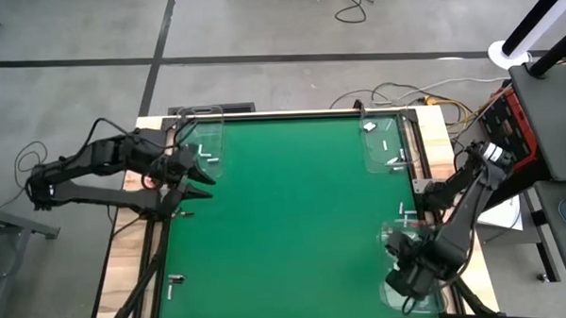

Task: Sort batteries
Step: Put the black battery into the bottom right transparent bin

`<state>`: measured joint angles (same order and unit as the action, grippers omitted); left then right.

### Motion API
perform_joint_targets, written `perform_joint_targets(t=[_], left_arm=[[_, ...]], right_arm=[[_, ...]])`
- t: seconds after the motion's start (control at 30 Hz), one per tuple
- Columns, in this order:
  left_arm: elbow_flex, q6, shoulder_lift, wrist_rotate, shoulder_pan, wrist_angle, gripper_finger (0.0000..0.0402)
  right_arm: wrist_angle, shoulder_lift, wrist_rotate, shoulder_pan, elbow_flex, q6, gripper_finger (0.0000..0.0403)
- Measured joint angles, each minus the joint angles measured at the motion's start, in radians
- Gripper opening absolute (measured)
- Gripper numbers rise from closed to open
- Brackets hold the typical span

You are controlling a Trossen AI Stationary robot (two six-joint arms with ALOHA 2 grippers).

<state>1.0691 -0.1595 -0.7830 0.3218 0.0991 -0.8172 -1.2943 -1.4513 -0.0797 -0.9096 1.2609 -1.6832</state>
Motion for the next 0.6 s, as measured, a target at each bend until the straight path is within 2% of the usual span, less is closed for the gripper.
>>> perform_joint_targets(t=[0.37,0.5,0.6], left_arm=[[0.0,-0.185,-0.028,-0.17,-0.22,0.032,0.0157],[0.0,-0.248,-0.035,-0.234,-0.278,0.032,0.0157],[0.0,-0.294,-0.041,-0.271,-0.31,0.032,0.0157]], right_arm=[[0.187,-0.001,-0.024,0.0,-0.258,0.274,0.0019],[0.266,0.004,-0.033,0.005,-0.334,0.428,0.002],[0.316,0.004,-0.033,0.005,-0.38,0.477,0.002]])
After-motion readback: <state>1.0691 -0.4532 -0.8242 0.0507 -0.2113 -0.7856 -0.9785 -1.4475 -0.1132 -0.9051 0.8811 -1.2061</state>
